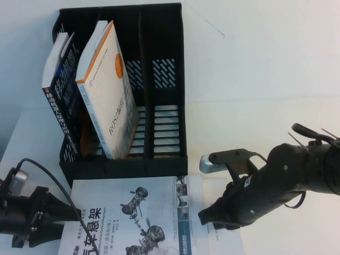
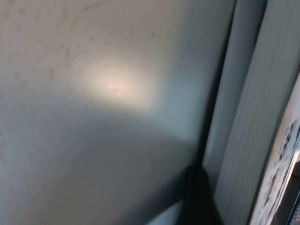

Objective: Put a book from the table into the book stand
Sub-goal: Push book with right arm

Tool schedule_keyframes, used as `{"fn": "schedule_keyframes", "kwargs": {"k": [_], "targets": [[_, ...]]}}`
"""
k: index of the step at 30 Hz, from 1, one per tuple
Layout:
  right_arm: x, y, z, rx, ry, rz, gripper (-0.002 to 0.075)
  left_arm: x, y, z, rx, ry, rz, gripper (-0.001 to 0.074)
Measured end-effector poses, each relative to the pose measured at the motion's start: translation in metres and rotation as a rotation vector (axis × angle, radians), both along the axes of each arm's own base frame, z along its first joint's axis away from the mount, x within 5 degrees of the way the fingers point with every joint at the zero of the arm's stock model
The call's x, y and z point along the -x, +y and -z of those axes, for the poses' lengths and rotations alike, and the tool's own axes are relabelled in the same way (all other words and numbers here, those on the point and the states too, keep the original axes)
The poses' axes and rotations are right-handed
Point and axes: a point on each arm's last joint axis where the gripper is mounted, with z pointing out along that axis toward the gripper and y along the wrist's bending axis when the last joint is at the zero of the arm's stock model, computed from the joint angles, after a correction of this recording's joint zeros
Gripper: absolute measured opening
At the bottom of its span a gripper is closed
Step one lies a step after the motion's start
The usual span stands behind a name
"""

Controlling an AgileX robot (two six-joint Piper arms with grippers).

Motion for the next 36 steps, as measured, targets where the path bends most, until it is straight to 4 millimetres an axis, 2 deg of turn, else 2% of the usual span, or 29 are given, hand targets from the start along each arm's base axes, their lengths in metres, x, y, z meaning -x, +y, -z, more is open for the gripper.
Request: {"fn": "schedule_keyframes", "kwargs": {"k": [21,24,28,33,36], "targets": [[-0.001,0.015,0.007,-0.167,0.012,-0.046,0.0008,0.003,0.002,0.000,0.006,0.008,0.009,0.0423],[-0.001,0.015,0.007,-0.171,0.012,-0.048,0.0008,0.003,0.002,0.001,-0.002,0.008,0.012,0.0371],[-0.001,0.015,0.007,-0.174,0.014,-0.044,0.0008,0.004,0.003,0.002,-0.018,0.006,0.016,0.0230],[-0.001,0.015,0.007,-0.174,0.013,-0.046,0.0008,0.004,0.003,0.001,-0.014,0.003,0.019,0.0223],[-0.001,0.015,0.007,-0.173,0.011,-0.049,0.0008,0.004,0.003,-0.009,-0.028,-0.027,0.021,0.0218]]}}
